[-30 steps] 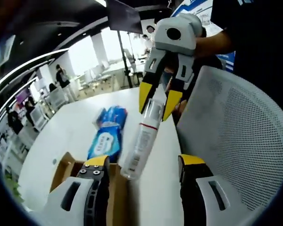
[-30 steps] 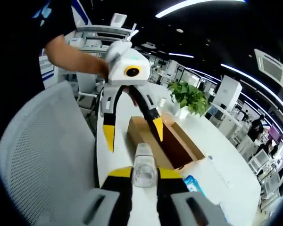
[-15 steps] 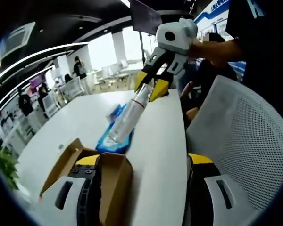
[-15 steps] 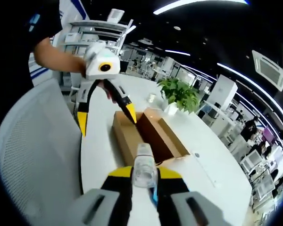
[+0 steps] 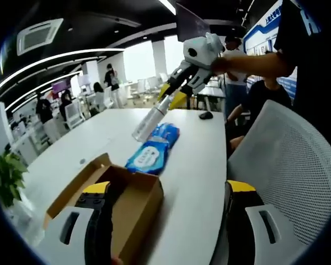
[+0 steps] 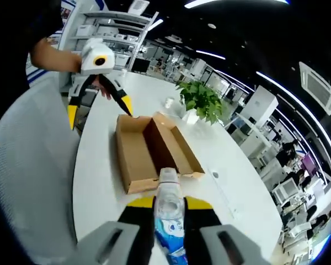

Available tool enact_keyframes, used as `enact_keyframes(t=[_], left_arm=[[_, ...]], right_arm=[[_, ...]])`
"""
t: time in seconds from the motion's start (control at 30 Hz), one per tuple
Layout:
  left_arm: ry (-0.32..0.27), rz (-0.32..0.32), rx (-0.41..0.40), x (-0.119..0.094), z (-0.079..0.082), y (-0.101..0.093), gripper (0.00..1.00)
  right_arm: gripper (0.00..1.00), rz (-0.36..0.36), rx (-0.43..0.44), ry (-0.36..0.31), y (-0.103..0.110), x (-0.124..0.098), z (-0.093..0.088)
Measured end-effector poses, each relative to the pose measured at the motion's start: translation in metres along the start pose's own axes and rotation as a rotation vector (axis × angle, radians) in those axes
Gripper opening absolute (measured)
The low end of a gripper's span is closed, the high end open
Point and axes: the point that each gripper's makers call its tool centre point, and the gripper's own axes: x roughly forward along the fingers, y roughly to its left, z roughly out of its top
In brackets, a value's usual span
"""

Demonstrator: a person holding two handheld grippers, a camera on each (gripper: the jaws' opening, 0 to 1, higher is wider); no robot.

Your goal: Operate the shoe box by opening the lid, removing the specified soft item, and placing it in the target area until the item is outside and the box remains undamaged.

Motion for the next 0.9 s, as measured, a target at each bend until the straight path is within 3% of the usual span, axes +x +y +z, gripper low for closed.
enact_keyframes(t=[0.5, 0.9], left_arm=[[-0.039, 0.095, -0.066, -0.014, -0.004, 0.010, 1.00], [-0.059, 0.152, -0.097, -0.027, -0.008, 0.009, 1.00]], right_arm=[[0.14, 0.022, -0.059, 0.074, -0.034, 0.016, -0.014], [0.14, 0.080, -0.113, 0.168, -0.064, 0.032, -0.027]])
